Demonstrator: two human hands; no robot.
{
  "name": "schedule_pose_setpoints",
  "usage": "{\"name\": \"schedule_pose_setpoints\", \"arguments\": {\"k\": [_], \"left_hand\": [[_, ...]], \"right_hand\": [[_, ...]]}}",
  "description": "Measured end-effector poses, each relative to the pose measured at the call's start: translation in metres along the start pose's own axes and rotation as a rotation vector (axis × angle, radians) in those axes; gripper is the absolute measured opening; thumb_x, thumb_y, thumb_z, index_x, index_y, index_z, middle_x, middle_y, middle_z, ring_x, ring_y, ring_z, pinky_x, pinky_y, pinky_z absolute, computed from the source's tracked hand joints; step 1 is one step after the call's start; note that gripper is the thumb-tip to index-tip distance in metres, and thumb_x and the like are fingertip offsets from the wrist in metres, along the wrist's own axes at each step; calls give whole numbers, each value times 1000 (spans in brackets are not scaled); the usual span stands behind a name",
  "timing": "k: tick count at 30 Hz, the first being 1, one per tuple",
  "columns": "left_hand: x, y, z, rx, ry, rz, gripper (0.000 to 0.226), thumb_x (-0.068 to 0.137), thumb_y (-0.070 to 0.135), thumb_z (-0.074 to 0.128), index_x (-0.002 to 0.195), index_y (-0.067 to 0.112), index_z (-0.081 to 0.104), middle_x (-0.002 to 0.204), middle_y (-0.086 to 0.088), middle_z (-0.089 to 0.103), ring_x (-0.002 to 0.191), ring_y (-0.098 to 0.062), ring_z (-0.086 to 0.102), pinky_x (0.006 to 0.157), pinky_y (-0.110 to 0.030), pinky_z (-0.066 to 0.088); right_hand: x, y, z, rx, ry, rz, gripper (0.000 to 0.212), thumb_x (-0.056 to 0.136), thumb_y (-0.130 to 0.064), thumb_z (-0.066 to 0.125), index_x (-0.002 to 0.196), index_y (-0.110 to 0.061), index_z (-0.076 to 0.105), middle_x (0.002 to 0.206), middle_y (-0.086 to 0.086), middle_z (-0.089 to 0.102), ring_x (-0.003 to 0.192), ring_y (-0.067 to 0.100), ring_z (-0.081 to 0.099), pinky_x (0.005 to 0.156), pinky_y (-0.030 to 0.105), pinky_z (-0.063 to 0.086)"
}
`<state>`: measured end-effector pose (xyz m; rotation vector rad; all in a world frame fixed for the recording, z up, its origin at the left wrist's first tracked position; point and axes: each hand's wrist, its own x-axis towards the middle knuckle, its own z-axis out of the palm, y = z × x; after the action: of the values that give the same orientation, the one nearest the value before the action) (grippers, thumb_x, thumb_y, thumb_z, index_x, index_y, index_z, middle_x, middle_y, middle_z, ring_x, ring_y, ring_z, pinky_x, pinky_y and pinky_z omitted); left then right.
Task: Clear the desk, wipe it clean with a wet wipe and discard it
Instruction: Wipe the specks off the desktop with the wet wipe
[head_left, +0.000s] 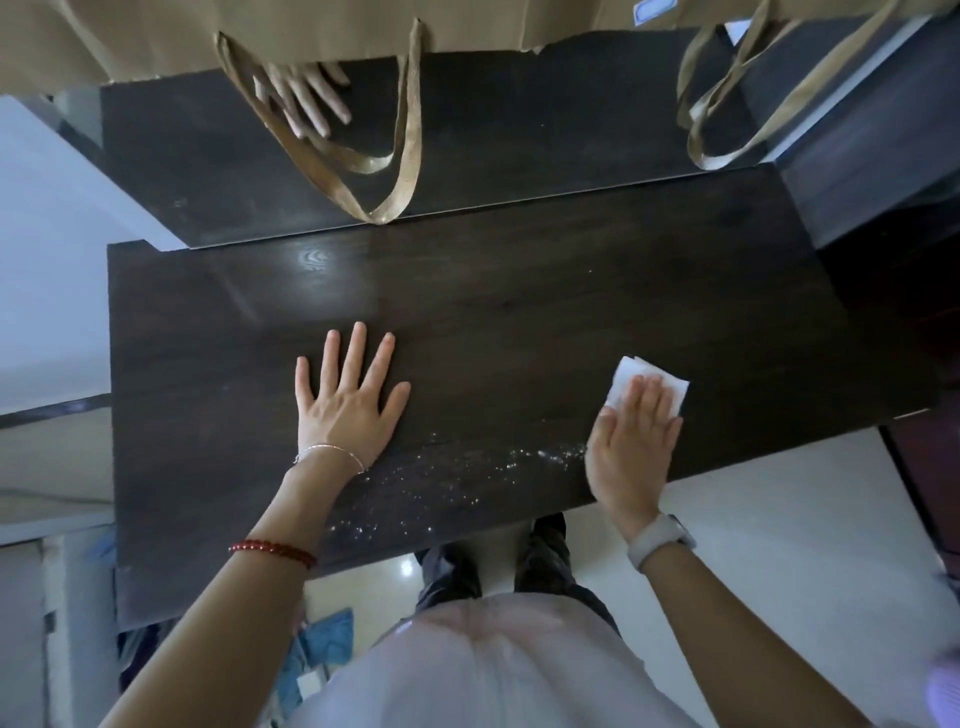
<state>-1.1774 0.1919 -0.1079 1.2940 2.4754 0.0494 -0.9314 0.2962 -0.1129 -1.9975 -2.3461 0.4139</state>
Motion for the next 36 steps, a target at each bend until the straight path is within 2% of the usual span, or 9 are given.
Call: {"name": "schedule_pose_setpoints", "arguments": {"k": [3, 6, 9, 13, 17, 24, 30, 33, 36], "left_hand": [[-24, -26, -1, -3, 12, -43, 56, 92, 51, 24, 143, 38, 2, 156, 5, -3, 142, -20, -10, 113, -46, -7], [-47, -52, -1, -30, 11, -121, 56, 93, 47, 26, 143, 36, 3, 156, 5, -2, 142, -19, -10, 113, -45, -7], [-78, -76, 4, -23, 27, -220, 54, 94, 49, 21, 143, 35, 4, 156, 3, -1, 142, -19, -8, 114, -46, -6], [-112, -79, 13, -33, 40, -325, 56, 92, 49, 14, 143, 31, 2, 156, 1, 0, 142, -21, -8, 114, -46, -6], [-136, -71, 25, -84, 107, -419, 58, 87, 54, 5, 139, 31, -6, 152, 5, -7, 141, -17, -9, 114, -43, -5], [-162, -84, 33, -89, 109, -462, 60, 82, 56, -3, 136, 32, -13, 148, 8, -14, 139, -12, -14, 115, -39, -6], [-152, -114, 28, -50, 123, -423, 68, 82, 56, -3, 142, 25, -3, 155, -1, -1, 142, -19, -5, 116, -40, -3], [-145, -127, 24, -39, 123, -377, 68, 83, 55, -2, 144, 24, 1, 155, -2, 1, 142, -20, -3, 115, -41, 0], [-131, -142, 18, -75, 125, -349, 62, 88, 51, 7, 144, 24, 3, 155, -1, -1, 142, -20, -6, 115, -42, 0]], "right_hand": [[-63, -56, 22, -13, -64, -315, 58, 95, -38, 14, 143, -9, 26, 151, 14, 23, 140, 30, 17, 113, 45, 7], [-115, -107, 43, 8, -146, -670, 54, 93, -36, 28, 143, -16, 28, 151, 8, 24, 141, 23, 12, 114, 41, 7], [-123, -120, 50, -20, -209, -912, 52, 93, -34, 29, 142, -16, 30, 151, 5, 28, 141, 19, 11, 114, 39, 8], [-85, -72, 34, -89, -178, -821, 51, 97, -32, 15, 139, -10, 33, 149, 6, 32, 140, 19, 18, 115, 40, 9], [-47, -25, 15, -144, -107, -628, 53, 93, -26, 22, 139, -3, 32, 147, 16, 32, 136, 29, 26, 108, 51, 20], [-70, -68, 28, -4, -60, -348, 59, 88, -27, 22, 136, 5, 34, 143, 26, 35, 133, 41, 32, 107, 56, 23], [-134, -143, 55, 11, -108, -601, 55, 90, -31, 28, 138, -4, 36, 145, 17, 36, 135, 33, 30, 110, 44, 10], [-168, -182, 68, -6, -173, -840, 53, 92, -31, 28, 141, -10, 30, 149, 12, 31, 139, 26, 21, 113, 42, 7], [-174, -178, 69, -86, -272, -1071, 49, 97, -30, 19, 141, -10, 28, 150, 8, 29, 140, 21, 18, 113, 41, 9]]}}
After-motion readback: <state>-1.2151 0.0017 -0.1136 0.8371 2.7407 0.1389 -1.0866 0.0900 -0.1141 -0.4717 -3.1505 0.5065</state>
